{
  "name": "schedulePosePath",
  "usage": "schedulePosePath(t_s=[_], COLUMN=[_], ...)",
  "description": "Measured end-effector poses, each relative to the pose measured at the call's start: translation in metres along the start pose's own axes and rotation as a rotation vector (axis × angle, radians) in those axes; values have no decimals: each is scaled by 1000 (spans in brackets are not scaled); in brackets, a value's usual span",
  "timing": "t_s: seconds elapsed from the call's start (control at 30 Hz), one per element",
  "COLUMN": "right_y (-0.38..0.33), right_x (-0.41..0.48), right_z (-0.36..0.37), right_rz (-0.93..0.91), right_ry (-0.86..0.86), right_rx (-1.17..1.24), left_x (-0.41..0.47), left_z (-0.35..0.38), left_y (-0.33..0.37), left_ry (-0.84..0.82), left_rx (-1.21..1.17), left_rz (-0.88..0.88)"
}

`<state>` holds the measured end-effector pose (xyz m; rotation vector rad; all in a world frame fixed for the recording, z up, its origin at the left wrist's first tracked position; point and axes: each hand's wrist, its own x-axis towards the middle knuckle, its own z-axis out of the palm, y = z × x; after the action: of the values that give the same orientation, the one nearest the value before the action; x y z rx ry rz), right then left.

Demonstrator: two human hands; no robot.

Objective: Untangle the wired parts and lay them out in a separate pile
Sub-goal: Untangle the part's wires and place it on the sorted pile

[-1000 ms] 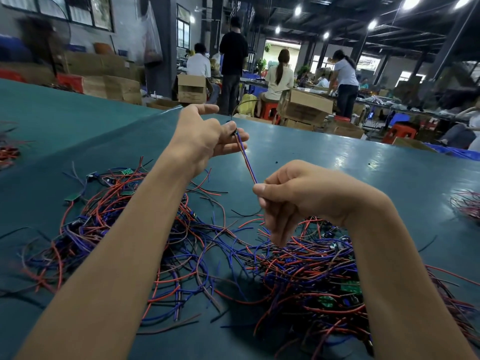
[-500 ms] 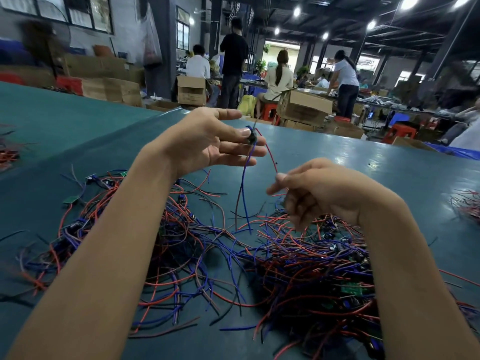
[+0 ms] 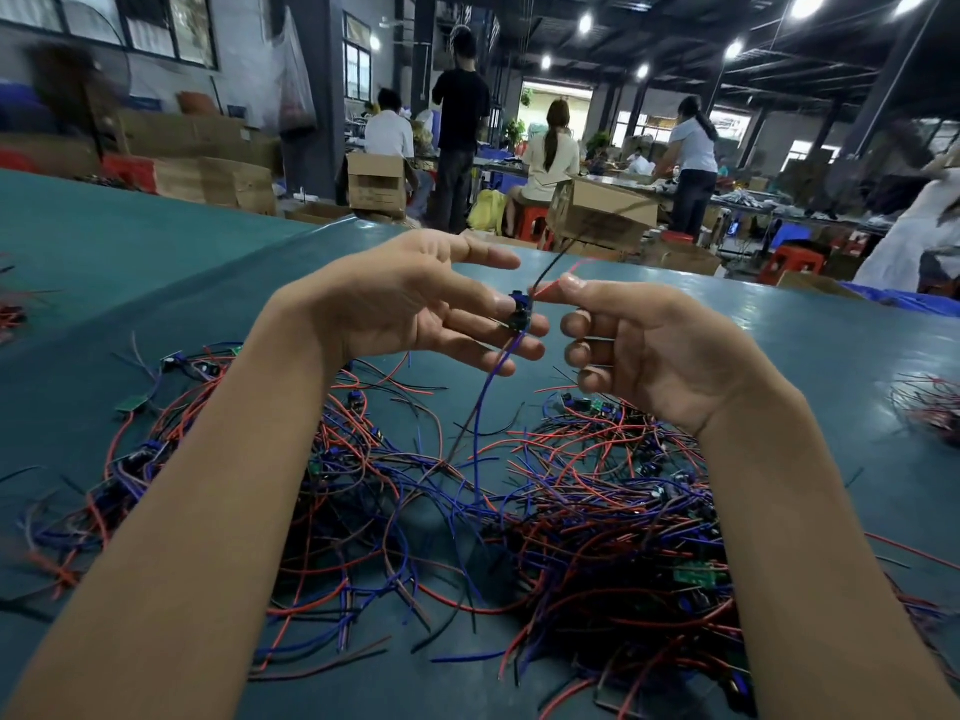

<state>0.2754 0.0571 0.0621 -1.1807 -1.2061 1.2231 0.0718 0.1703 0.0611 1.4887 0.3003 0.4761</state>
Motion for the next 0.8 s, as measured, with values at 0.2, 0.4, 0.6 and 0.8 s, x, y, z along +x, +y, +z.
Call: schedulePosePath(t_s=[0.2, 0.4, 0.6, 0.8], right_y=[2, 2, 0, -2], right_x=[3, 5, 3, -1], right_z=[6, 10, 9, 2], right_rz=[-54, -34, 24, -19], right_ry=[27, 82, 91, 143], right_rx=[6, 96, 174, 218], left_x=[0, 5, 5, 8], left_z=[6, 10, 10, 9], left_y=[-1, -2, 0, -2], left_ry=[30, 106, 133, 114], left_rx=[22, 82, 162, 221], left_rz=[-17, 35, 51, 49])
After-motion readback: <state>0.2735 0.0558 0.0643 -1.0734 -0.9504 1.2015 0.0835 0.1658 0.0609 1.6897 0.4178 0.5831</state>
